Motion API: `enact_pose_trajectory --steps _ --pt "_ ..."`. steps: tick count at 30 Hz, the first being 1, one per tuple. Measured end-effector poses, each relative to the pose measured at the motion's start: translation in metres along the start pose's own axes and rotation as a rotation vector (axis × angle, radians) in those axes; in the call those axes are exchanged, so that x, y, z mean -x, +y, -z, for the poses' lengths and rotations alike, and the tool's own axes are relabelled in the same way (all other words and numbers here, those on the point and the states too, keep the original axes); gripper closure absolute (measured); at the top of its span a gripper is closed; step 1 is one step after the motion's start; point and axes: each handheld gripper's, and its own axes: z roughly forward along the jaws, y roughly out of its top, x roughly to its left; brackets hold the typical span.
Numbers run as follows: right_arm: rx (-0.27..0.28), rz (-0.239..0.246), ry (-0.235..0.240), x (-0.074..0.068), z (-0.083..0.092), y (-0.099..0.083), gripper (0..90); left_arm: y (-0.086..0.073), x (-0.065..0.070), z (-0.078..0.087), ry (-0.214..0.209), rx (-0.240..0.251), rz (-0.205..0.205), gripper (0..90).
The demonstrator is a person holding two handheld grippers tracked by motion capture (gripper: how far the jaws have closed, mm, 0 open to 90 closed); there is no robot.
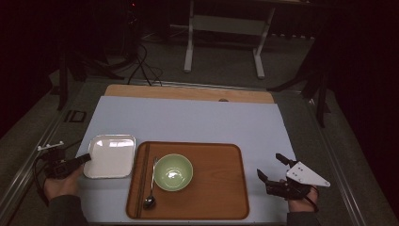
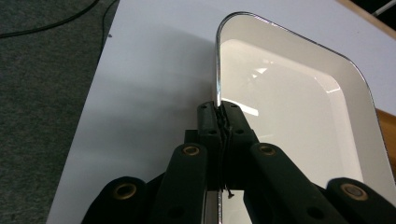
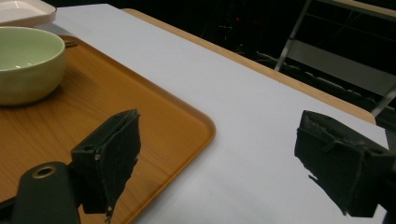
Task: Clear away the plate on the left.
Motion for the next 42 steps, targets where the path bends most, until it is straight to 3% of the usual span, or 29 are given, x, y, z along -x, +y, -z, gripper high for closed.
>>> enact_pose_trajectory --steps 10,15,19,42 --pt "0.000 0.001 0.000 0.000 0.000 0.000 13.7 0.003 0.008 0.009 -0.030 0.025 -0.010 88.8" --pt "0.000 0.001 0.000 0.000 0.000 0.000 13.7 0.005 0.010 0.013 -0.075 0.044 0.012 88.8" --pt "0.000 0.001 0.001 0.000 0.000 0.000 13.7 0.006 0.015 0.016 -0.086 0.051 0.014 88.8" --pt "0.001 -0.003 0.000 0.001 0.001 0.000 13.7 0.012 0.048 0.030 -0.099 0.106 -0.079 88.7"
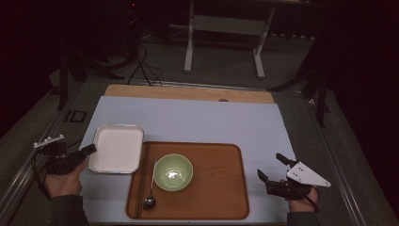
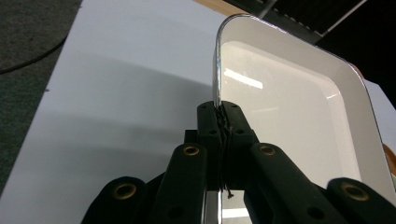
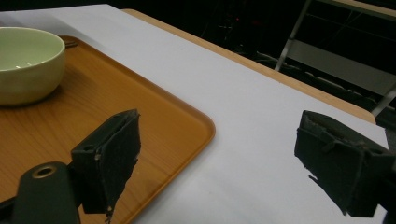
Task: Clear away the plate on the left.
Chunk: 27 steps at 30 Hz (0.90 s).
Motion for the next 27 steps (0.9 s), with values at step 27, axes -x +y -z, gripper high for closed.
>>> enact_pose_trajectory --steps 27 --pt "0.001 -0.006 -0.003 0.000 0.000 0.000 13.7 0.006 0.047 -0.006 -0.088 -0.007 -0.122 88.6"
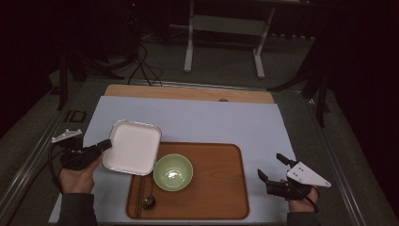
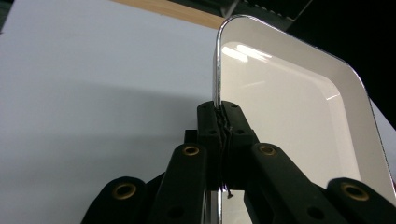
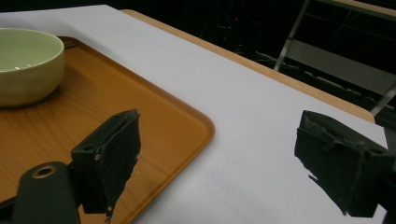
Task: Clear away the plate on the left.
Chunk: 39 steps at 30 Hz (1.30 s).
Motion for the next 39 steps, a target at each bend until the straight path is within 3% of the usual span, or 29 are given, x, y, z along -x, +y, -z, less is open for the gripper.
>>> enact_pose_trajectory --steps 13,14,21,31,39 --pt "0.001 -0.002 -0.001 0.000 0.000 0.000 13.7 0.008 0.023 -0.008 -0.036 -0.013 -0.057 88.6" --pt "0.000 -0.002 -0.001 0.000 0.001 0.000 13.7 0.009 0.029 -0.012 -0.045 -0.019 -0.070 88.6" --pt "0.001 -0.004 -0.002 0.000 0.001 0.000 13.8 0.014 0.045 -0.020 -0.063 -0.036 -0.110 88.6" --pt "0.002 -0.007 -0.002 0.001 0.001 0.000 13.8 0.018 0.062 -0.030 -0.083 -0.049 -0.144 88.6" --pt "0.009 -0.014 -0.008 0.002 0.002 -0.001 13.8 0.030 0.081 -0.042 -0.106 -0.074 -0.187 88.6"
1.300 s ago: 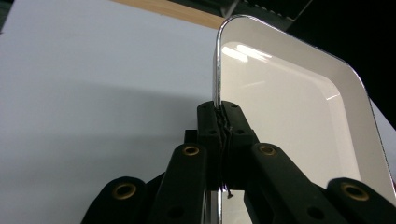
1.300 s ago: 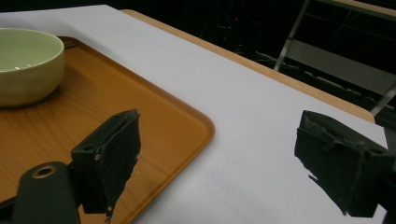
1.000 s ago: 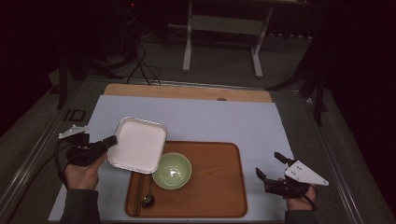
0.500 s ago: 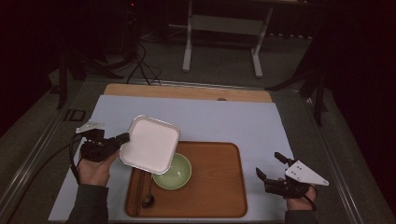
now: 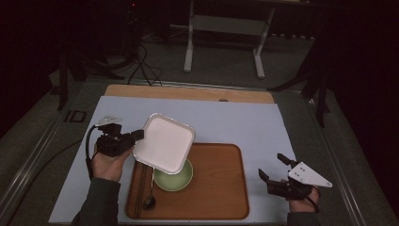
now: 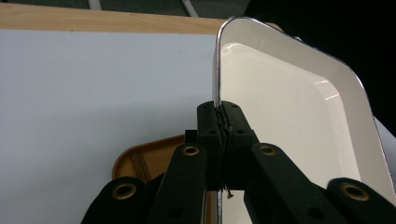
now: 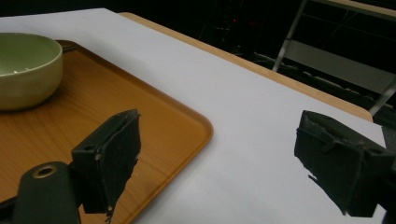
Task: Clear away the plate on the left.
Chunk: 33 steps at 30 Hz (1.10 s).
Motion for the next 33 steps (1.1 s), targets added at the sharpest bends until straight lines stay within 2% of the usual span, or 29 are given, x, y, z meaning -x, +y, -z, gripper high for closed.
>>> enact_pose_trajectory --steps 6,10,11,13,21,27,30,31,33 --pt "0.007 -0.006 -0.011 0.002 0.002 0.000 13.9 0.010 0.009 -0.012 -0.016 -0.018 -0.035 88.6" --pt "0.013 -0.015 -0.020 0.003 0.004 0.000 13.8 0.012 0.012 -0.018 -0.026 -0.019 -0.040 88.6" --pt "0.015 -0.016 -0.022 0.003 0.004 0.000 13.8 0.015 0.018 -0.023 -0.040 -0.020 -0.059 88.6" --pt "0.016 -0.015 -0.024 0.003 0.005 0.000 13.8 0.017 0.021 -0.025 -0.040 -0.027 -0.077 88.6" --pt "0.018 -0.018 -0.031 0.004 0.005 0.000 13.8 0.018 0.026 -0.039 -0.035 -0.065 -0.116 88.6" --pt "0.021 -0.022 -0.037 0.005 0.007 -0.001 13.8 0.019 0.031 -0.050 -0.054 -0.079 -0.147 88.6" --pt "0.022 -0.024 -0.039 0.006 0.007 -0.001 13.8 0.020 0.034 -0.055 -0.064 -0.087 -0.169 88.6" --pt "0.023 -0.024 -0.040 0.005 0.007 -0.001 13.8 0.021 0.036 -0.059 -0.068 -0.095 -0.191 88.6" --pt "0.023 -0.023 -0.040 0.005 0.007 -0.001 13.8 0.021 0.038 -0.062 -0.071 -0.105 -0.210 88.5"
